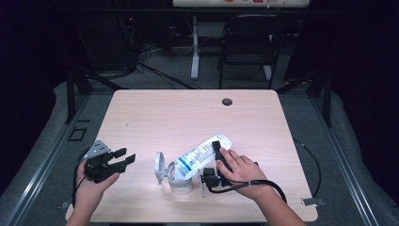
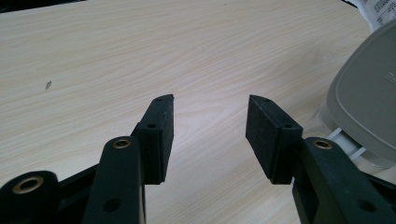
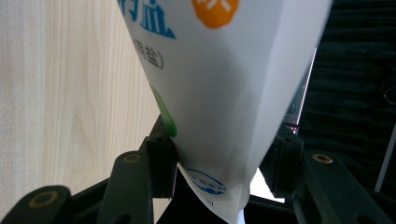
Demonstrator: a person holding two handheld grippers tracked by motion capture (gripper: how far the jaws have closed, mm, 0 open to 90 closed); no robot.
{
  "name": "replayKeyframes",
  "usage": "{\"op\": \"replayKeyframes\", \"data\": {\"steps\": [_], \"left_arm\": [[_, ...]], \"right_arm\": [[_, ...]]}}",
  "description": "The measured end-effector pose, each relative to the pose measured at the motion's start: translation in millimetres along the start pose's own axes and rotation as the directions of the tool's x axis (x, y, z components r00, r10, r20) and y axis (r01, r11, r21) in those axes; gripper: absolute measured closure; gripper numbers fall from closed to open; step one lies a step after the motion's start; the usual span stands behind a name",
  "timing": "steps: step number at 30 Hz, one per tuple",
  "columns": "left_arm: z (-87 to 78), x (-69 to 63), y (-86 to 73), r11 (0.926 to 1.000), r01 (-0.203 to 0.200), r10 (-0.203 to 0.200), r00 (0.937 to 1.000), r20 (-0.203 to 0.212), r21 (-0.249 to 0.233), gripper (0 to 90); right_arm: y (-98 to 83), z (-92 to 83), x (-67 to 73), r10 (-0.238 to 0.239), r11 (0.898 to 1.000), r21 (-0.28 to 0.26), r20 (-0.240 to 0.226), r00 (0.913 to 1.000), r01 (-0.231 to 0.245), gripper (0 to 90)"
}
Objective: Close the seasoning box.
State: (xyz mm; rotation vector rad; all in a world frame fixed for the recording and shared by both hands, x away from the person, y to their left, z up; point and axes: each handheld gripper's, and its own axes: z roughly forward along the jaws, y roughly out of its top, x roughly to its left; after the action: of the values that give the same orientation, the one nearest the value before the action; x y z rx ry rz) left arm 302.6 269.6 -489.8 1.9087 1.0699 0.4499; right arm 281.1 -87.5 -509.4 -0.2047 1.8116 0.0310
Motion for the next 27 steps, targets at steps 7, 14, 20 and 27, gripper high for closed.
{"op": "replayKeyframes", "data": {"steps": [7, 14, 20, 27], "left_arm": [[0.1, 0.1, 0.0, 1.0000, -0.001, 0.001, 1.0000, 0.000, 0.001, 52.3], [0.2, 0.1, -0.2, 1.0000, -0.001, 0.001, 1.0000, 0.000, 0.004, 52.3], [0.2, 0.1, -0.2, 1.0000, 0.000, 0.000, 1.0000, 0.000, 0.003, 52.3], [-0.3, 0.5, 0.2, 0.9999, -0.004, 0.004, 1.0000, 0.002, 0.015, 52.3]], "right_arm": [[-0.4, 0.2, -0.3, -0.009, 1.000, -0.003, 0.007, 0.9999, 0.009, 54.2], [-0.7, 0.2, -0.8, -0.011, 1.000, -0.006, 0.012, 0.9999, 0.011, 54.6], [-1.3, 0.2, -1.2, -0.014, 1.000, -0.012, 0.015, 0.9998, 0.014, 54.8], [-1.1, -0.2, -0.9, -0.021, 1.000, -0.013, 0.021, 0.9996, 0.022, 55.1]]}}
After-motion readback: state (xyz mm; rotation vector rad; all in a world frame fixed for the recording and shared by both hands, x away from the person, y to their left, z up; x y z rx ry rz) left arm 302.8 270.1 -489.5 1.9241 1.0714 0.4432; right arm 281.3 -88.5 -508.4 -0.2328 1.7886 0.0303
